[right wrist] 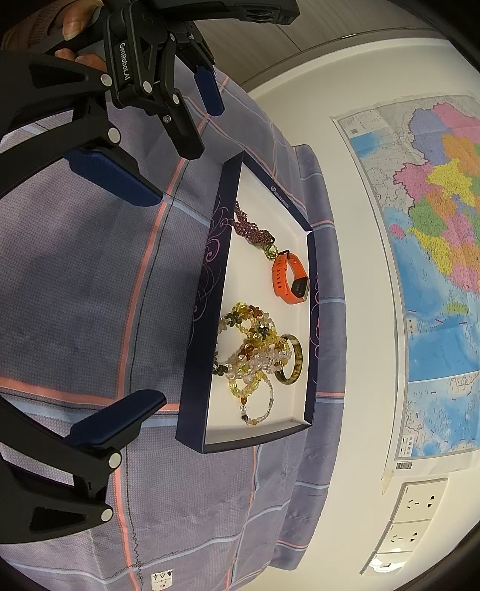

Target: Organize jewelry

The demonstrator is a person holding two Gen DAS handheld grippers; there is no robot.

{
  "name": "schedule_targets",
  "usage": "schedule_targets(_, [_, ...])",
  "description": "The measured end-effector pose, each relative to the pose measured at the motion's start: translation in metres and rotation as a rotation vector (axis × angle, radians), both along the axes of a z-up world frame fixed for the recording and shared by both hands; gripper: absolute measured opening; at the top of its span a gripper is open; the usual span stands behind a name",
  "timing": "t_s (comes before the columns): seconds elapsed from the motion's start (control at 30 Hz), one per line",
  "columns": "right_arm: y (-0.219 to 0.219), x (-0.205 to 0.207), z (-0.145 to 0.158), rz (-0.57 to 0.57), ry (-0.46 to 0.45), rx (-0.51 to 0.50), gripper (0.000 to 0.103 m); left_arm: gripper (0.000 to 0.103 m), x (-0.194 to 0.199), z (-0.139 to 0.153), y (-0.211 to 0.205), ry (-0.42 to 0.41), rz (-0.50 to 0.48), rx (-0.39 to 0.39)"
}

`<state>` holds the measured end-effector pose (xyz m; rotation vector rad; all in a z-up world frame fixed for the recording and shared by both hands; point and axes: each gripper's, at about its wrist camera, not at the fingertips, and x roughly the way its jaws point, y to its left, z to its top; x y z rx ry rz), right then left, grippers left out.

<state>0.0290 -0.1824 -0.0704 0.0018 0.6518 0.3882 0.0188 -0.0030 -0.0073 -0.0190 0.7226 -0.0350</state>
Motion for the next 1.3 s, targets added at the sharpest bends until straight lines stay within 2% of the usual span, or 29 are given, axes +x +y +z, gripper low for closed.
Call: schedule_targets(1.3, [-0.0027, 0.0021, -0.0006, -0.001, 0.009, 0.005, 0.096, 0.097, 0.0006, -0.0006, 0.0001, 0.006, 0.0, -0.004])
